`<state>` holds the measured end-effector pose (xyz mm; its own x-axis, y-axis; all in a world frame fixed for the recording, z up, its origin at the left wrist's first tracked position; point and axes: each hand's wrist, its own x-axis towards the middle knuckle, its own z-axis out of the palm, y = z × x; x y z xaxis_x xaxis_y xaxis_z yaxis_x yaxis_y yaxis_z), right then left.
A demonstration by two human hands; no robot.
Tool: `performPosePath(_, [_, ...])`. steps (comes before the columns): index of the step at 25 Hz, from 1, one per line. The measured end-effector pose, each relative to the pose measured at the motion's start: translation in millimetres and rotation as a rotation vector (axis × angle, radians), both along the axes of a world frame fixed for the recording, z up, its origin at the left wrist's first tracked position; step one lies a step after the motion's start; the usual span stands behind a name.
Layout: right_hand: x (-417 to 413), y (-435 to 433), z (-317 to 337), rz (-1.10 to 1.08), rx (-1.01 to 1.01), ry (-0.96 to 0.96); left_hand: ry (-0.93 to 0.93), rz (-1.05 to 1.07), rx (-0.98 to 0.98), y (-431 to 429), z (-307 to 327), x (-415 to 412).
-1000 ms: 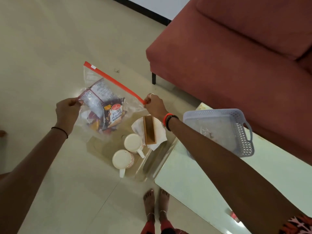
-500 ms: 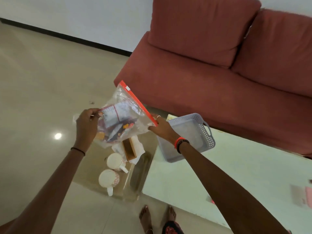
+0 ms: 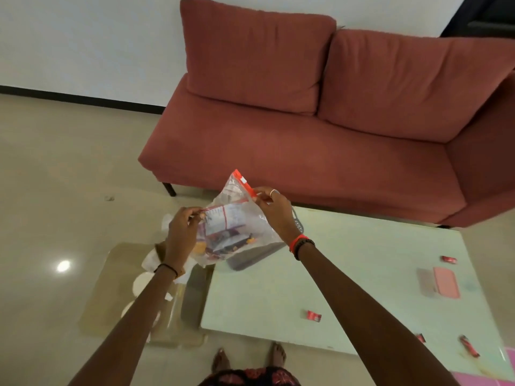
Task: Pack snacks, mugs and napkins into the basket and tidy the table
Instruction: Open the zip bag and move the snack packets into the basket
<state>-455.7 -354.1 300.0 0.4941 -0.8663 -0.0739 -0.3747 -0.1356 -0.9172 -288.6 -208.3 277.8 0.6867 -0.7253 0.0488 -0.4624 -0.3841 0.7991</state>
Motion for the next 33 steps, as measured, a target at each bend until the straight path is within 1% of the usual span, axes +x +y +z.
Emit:
performPosePath(4, [-42.1,-9.1,1.4,-0.075,0.011,-0.049,0.051,-0.066,0.011,-14.3,-13.4,-53.6])
performPosePath(7, [-67.4,-12.4,-3.0,-0.125,-0.005,-0.030,0.094,-0.089,0.067,-20.2,-24.1,-84.3])
performPosePath(9, [-83.7,-13.1,-6.6,-0.090,-0.035,0.020,0.136,-0.096,0.093,-22.0,-26.8,-105.6])
performPosePath(12, [-103.2,-6.9,-15.6,0.036,-0.082,0.062,0.189,-0.150,0.014,-24.1,-19.6,-132.7])
performPosePath(15, [-119.6,1.7,-29.1,0.106,-0.126,0.098,0.100,-0.266,-0.059,-34.3,-6.2,-149.0])
performPosePath(18, [-131.6,1.6,-36.9,0.104,-0.124,0.139,-0.004,-0.327,-0.027,-47.0,3.1,-158.7])
performPosePath(26, [-147.5,-5.3,-31.7,0.095,-0.061,0.073,-0.090,-0.279,0.022,-60.0,17.7,-176.4])
performPosePath(30, [-145.8,0.1,-25.9,0.160,-0.092,0.020,-0.152,-0.292,0.028,-57.7,25.6,-178.0])
performPosePath(33, [-143.6,1.6,-19.8,0.194,-0.113,0.044,-0.190,-0.294,0.054,-54.9,29.0,-176.4])
